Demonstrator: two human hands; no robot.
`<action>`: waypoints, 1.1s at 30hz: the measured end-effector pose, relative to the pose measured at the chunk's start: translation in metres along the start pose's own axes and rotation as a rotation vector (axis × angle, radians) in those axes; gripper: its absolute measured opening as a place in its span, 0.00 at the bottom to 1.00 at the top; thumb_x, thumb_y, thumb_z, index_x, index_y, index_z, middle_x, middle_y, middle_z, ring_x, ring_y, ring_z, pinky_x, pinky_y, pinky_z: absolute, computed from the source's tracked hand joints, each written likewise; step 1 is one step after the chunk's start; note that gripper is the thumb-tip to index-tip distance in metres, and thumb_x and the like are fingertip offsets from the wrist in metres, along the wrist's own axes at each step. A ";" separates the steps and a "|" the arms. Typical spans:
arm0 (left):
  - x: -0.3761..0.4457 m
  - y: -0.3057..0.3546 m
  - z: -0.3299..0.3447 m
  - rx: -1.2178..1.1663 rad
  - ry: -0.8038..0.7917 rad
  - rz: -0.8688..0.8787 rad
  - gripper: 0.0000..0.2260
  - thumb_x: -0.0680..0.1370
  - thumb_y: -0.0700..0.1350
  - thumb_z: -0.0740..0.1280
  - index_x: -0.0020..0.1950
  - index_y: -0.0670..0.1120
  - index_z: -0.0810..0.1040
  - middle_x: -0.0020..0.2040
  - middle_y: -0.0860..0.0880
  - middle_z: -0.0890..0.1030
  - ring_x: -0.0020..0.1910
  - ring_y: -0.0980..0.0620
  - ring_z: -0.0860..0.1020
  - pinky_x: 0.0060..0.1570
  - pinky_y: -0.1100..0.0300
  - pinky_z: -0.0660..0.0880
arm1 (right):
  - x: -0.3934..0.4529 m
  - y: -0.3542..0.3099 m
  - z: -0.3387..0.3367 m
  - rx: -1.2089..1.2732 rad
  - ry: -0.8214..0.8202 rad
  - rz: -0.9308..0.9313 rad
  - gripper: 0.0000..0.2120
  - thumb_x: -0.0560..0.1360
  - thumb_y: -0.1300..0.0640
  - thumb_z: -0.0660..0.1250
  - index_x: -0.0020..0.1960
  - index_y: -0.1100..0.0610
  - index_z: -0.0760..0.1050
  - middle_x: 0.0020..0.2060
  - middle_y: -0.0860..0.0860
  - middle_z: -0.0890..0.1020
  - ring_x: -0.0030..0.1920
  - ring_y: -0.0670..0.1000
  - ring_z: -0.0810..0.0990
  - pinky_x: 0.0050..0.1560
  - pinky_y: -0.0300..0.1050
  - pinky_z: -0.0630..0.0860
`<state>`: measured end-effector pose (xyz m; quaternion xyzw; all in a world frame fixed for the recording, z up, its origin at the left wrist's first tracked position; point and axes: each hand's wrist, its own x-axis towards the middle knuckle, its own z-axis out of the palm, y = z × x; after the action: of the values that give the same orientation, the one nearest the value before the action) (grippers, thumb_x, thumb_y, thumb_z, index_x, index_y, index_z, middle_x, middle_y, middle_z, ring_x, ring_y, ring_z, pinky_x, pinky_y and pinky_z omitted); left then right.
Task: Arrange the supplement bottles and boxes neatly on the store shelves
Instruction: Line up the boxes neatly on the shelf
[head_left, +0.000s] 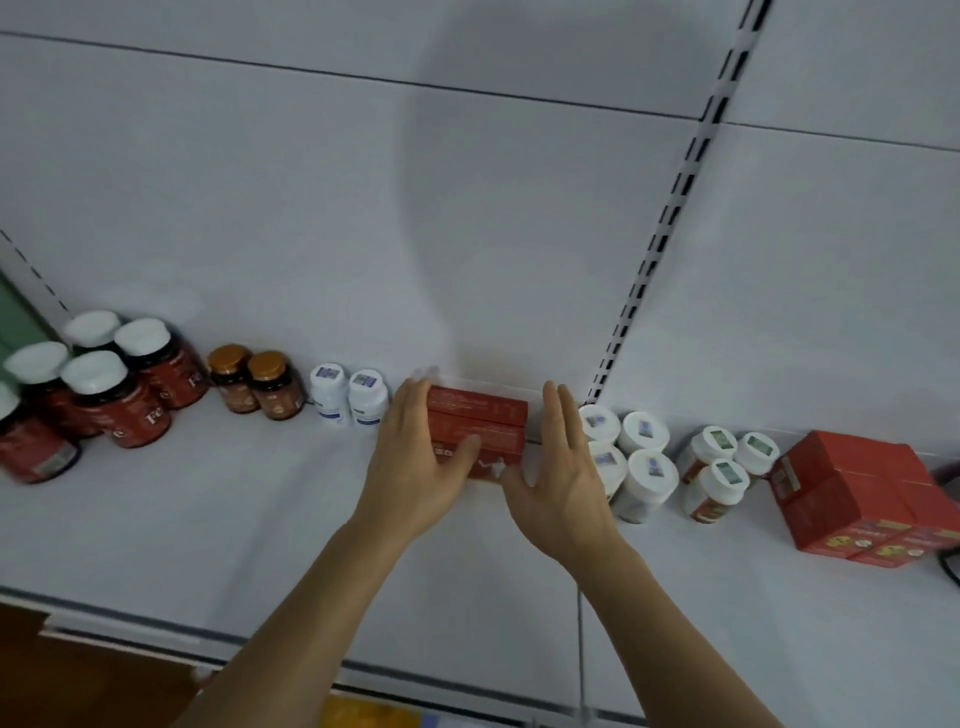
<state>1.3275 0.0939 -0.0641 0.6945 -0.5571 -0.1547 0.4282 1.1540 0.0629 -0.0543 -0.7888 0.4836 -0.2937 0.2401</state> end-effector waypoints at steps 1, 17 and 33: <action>0.002 -0.007 -0.002 -0.013 -0.032 -0.041 0.31 0.72 0.58 0.68 0.72 0.52 0.64 0.69 0.50 0.71 0.69 0.49 0.71 0.64 0.46 0.74 | 0.002 -0.002 0.009 0.015 -0.001 0.049 0.43 0.77 0.56 0.68 0.82 0.56 0.43 0.81 0.55 0.49 0.81 0.52 0.46 0.79 0.48 0.53; 0.024 -0.062 -0.011 -0.130 -0.400 -0.060 0.31 0.79 0.44 0.68 0.78 0.56 0.58 0.64 0.55 0.78 0.61 0.55 0.77 0.61 0.56 0.75 | 0.014 0.003 0.061 0.171 0.000 0.332 0.43 0.70 0.62 0.69 0.79 0.42 0.55 0.69 0.46 0.73 0.64 0.43 0.75 0.60 0.33 0.73; 0.028 -0.068 -0.004 0.142 -0.384 0.062 0.37 0.79 0.47 0.68 0.81 0.48 0.49 0.73 0.46 0.71 0.65 0.46 0.76 0.58 0.49 0.76 | 0.012 0.020 0.064 -0.141 -0.017 0.117 0.41 0.75 0.62 0.70 0.81 0.58 0.52 0.80 0.57 0.54 0.78 0.58 0.61 0.68 0.46 0.70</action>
<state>1.3831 0.0708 -0.1070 0.6632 -0.6593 -0.2313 0.2684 1.1904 0.0500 -0.1101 -0.7766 0.5464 -0.2376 0.2047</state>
